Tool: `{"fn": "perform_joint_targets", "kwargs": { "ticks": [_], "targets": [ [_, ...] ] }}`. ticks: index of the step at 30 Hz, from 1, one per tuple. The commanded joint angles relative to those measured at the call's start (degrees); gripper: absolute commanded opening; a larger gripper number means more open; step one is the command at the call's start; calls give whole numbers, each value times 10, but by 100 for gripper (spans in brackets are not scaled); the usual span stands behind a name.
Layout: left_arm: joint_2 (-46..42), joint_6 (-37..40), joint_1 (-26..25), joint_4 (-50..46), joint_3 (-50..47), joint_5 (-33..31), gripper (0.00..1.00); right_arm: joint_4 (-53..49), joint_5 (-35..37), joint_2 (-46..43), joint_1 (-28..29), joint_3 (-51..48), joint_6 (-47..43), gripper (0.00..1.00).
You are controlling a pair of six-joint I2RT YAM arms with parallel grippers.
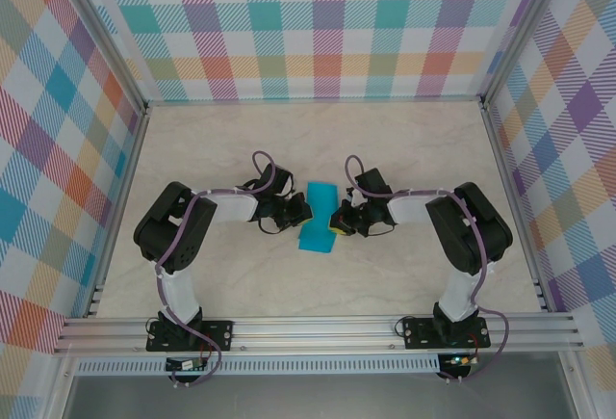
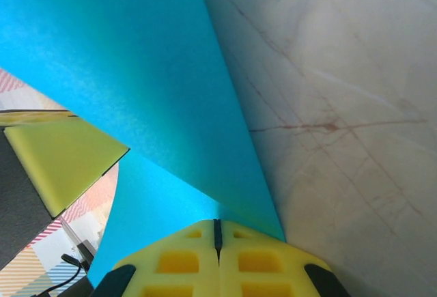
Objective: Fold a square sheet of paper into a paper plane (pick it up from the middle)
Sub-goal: Fold the square sheet of paper in half at the center of the table.
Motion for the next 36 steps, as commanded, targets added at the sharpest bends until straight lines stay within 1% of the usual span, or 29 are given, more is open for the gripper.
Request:
{"fn": "perform_joint_targets", "kwargs": {
  "ticks": [1,4,8,15,23,26,30,36],
  "targets": [
    [20,17,-8,-35,-12,-7,0,-18,37,4,2,-10,-27,0],
    [20,16,-7,-35,-13,-7,0,-17,27,-25,2,1,-32,0],
    [20,16,-7,-36,-14,-7,0,14,-19,-48,3,8,-27,0],
    [20,16,-7,-35,-13,-5,0,68,-56,-33,5,-17,3,0],
    [20,17,-7,-35,-14,-5,0,80,-17,-15,8,-65,-12,0],
    [20,18,-8,-35,-13,-4,0,89,-16,-5,9,-77,-17,0],
    [20,16,-7,-33,-16,-6,0,70,-5,-16,9,-77,-29,0],
    [23,16,-7,-36,-11,-2,0,65,-46,-64,12,-53,-28,0]
  ]
}}
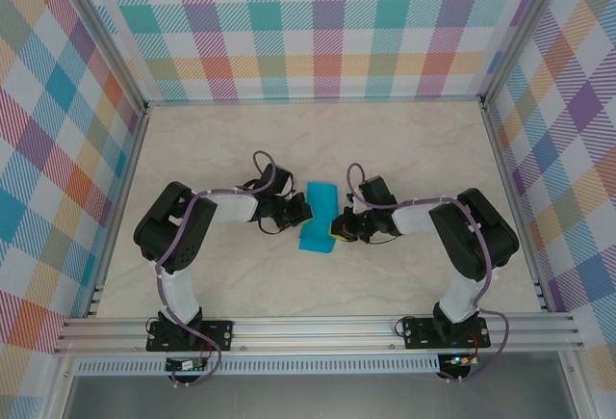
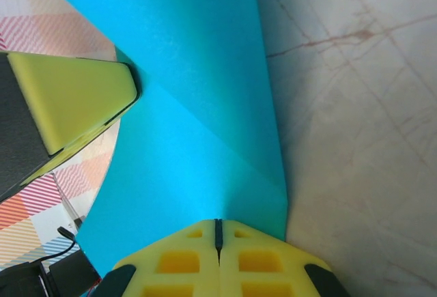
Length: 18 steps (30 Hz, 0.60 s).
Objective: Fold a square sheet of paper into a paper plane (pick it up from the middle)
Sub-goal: Fold the square sheet of paper in half at the center of the table.
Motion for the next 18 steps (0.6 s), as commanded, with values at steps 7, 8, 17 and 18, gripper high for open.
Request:
{"fn": "perform_joint_targets", "kwargs": {
  "ticks": [7,8,17,18],
  "targets": [
    [16,18,-7,-51,-12,-7,0,9,-27,-14,24,16,7,0],
    [16,18,-7,-49,-13,-7,0,15,-26,-8,26,12,9,0],
    [19,18,-7,-48,-14,-7,0,59,-5,36,31,-37,12,0],
    [19,18,-7,-48,-13,-7,0,56,0,39,32,-38,10,0]
  ]
}}
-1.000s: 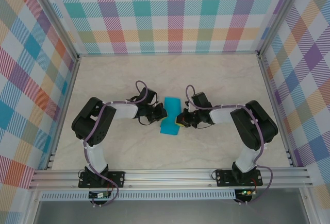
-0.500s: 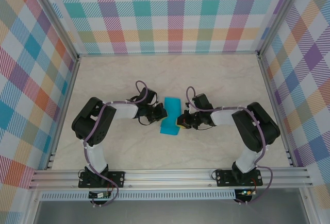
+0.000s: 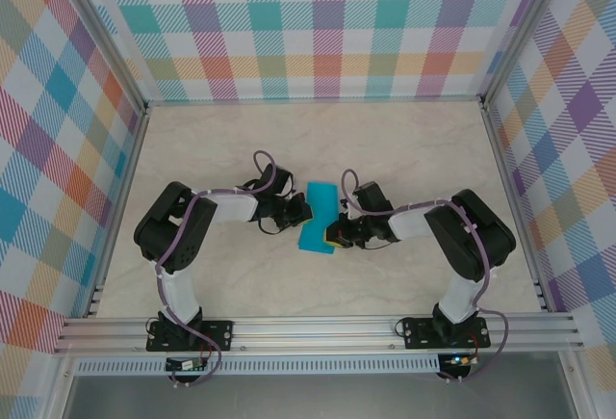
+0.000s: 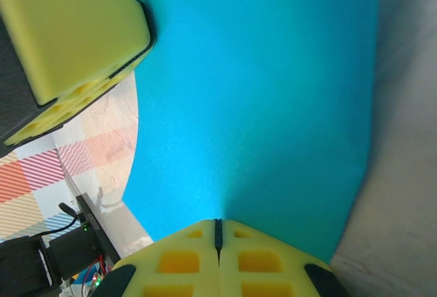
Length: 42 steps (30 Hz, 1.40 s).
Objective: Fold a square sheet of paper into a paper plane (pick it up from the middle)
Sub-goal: Fold the square sheet of paper in half at the center of the table.
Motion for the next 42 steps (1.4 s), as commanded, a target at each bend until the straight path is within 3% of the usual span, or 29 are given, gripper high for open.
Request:
{"fn": "perform_joint_targets", "kwargs": {
  "ticks": [1,13,22,29,42],
  "targets": [
    [20,13,-7,-47,-13,-6,0,6,22,28,4,-17,3,0],
    [21,12,-7,-50,-11,-7,0,-46,2,-78,6,1,-13,1],
    [22,15,-8,-53,-11,-6,0,-20,-13,-45,25,-23,-9,2],
    [19,14,-7,-52,-13,-7,0,-43,29,-22,33,-42,-26,2],
    [23,18,-7,-54,-11,-4,0,-76,48,-112,36,8,-27,4]
  ]
}}
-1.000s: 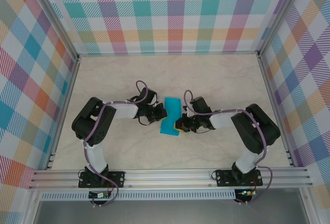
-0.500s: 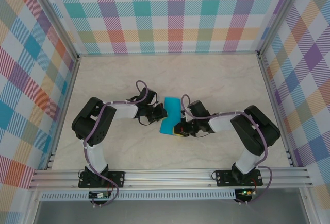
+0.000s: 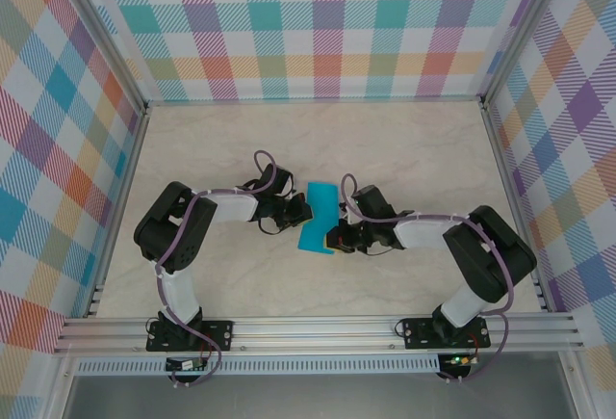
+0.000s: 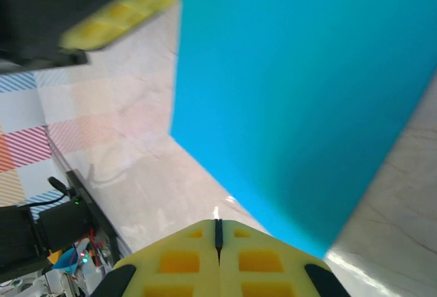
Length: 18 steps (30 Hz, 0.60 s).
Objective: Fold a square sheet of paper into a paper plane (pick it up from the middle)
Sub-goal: Fold the square sheet of paper in half at the center of the table.
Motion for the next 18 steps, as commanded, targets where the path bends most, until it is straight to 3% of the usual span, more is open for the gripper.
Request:
{"fn": "perform_joint_targets", "kwargs": {
  "ticks": [1,11,18],
  "targets": [
    [23,10,-7,-53,-11,-6,0,-14,19,-9,3,31,-9,4],
    [26,11,-7,-55,-9,-6,0,31,16,50,3,-10,-1,4],
    [26,13,-7,-58,-6,-5,0,1,37,46,3,-17,-21,3]
  ]
}}
